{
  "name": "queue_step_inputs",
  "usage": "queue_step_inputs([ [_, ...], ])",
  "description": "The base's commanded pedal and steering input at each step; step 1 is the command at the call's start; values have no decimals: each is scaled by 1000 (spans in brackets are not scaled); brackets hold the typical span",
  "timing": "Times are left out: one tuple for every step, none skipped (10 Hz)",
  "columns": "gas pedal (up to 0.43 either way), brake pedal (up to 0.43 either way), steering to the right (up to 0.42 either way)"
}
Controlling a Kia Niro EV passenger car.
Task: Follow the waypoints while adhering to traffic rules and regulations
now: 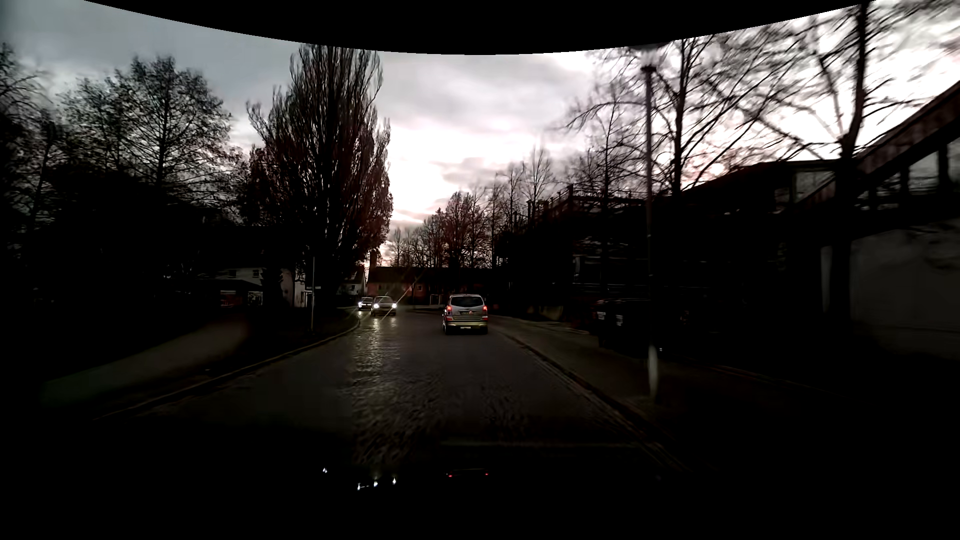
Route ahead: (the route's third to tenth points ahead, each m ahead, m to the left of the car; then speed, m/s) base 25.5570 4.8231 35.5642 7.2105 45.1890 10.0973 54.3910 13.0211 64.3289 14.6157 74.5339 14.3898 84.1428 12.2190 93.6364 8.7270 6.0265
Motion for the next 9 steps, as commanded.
queue_step_inputs([
  [67, 0, -31],
  [67, 0, -30],
  [67, 0, -30],
  [67, 0, -29],
  [59, 0, -29],
  [59, 0, -29],
  [59, 0, -29],
  [59, 0, -29],
  [59, 0, -29],
])
